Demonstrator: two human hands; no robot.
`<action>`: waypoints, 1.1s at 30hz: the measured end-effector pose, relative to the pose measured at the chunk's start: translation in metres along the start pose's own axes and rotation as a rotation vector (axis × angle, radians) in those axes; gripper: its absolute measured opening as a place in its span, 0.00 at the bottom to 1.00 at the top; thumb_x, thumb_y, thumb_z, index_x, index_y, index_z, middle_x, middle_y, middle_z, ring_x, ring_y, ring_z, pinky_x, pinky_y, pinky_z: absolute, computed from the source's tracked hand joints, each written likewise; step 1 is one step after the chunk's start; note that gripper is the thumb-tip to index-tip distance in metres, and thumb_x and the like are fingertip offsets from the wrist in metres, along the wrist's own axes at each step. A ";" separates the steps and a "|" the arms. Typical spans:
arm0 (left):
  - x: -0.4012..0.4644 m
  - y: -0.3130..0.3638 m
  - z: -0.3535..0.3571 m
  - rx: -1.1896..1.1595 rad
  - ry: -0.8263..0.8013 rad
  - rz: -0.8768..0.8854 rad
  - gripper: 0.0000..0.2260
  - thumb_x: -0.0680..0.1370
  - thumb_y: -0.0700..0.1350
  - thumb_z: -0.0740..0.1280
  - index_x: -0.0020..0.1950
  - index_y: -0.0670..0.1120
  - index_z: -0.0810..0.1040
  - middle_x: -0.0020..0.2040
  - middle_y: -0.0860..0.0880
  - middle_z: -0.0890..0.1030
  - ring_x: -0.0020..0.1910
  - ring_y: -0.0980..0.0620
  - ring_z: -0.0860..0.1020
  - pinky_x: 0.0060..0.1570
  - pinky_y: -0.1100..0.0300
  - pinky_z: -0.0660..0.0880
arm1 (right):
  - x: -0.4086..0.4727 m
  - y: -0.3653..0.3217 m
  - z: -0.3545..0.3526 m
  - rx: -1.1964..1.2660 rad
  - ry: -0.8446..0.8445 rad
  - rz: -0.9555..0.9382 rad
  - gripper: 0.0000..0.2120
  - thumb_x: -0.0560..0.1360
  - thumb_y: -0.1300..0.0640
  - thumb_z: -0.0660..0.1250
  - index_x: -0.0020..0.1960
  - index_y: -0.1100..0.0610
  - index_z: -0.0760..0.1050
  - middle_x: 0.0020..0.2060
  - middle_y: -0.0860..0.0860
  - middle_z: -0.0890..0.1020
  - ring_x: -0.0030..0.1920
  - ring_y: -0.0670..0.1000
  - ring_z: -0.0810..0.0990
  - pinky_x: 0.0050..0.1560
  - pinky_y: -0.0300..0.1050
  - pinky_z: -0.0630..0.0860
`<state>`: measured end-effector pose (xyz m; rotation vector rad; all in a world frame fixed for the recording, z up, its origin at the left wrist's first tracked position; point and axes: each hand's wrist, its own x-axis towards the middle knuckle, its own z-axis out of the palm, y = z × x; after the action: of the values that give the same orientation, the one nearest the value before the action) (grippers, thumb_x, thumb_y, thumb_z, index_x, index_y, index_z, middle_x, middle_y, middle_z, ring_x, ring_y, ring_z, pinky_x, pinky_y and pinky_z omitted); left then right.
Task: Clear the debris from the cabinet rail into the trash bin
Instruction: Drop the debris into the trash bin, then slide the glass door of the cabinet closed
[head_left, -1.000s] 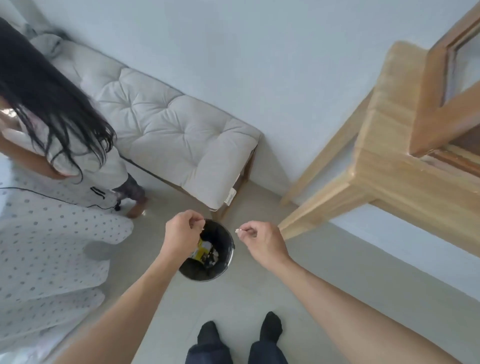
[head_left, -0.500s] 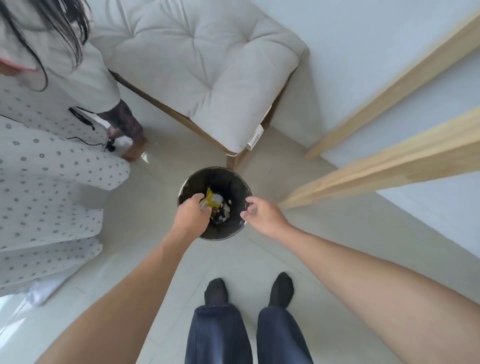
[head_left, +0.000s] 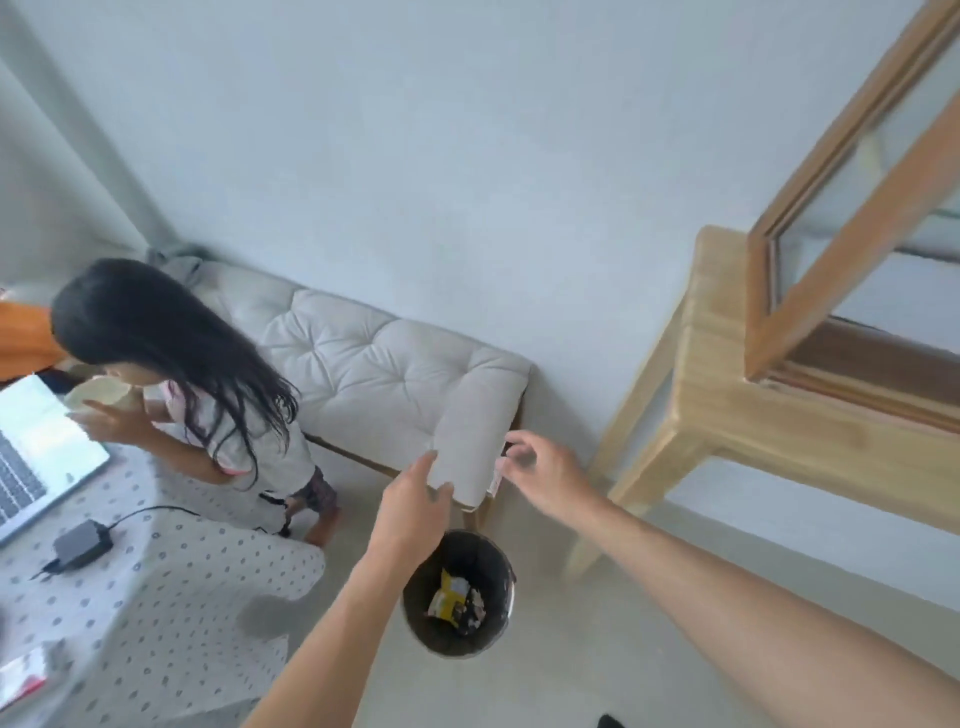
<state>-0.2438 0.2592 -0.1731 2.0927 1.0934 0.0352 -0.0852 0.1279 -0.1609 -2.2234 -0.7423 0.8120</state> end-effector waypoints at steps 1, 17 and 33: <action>-0.006 0.019 -0.015 -0.005 0.011 0.034 0.25 0.84 0.49 0.66 0.81 0.50 0.67 0.72 0.45 0.79 0.68 0.45 0.78 0.69 0.51 0.74 | -0.009 -0.014 -0.019 0.028 0.050 -0.022 0.23 0.82 0.47 0.69 0.75 0.52 0.76 0.62 0.47 0.86 0.61 0.52 0.84 0.62 0.45 0.75; -0.085 0.262 -0.007 0.056 -0.089 0.644 0.27 0.84 0.50 0.66 0.82 0.52 0.64 0.79 0.51 0.71 0.78 0.50 0.68 0.75 0.55 0.64 | -0.194 0.050 -0.249 0.303 0.772 -0.017 0.07 0.81 0.50 0.73 0.59 0.44 0.84 0.46 0.42 0.88 0.49 0.42 0.85 0.56 0.47 0.79; -0.059 0.382 0.075 -0.296 -0.130 0.747 0.24 0.84 0.50 0.67 0.71 0.66 0.57 0.61 0.66 0.77 0.56 0.56 0.79 0.54 0.55 0.73 | -0.256 0.197 -0.459 -0.726 1.244 -0.128 0.39 0.81 0.57 0.72 0.87 0.58 0.57 0.88 0.60 0.49 0.88 0.66 0.48 0.84 0.69 0.57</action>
<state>0.0087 0.0396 0.0341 2.0759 0.1690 0.3904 0.1294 -0.3427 0.0577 -2.6080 -0.5202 -1.0499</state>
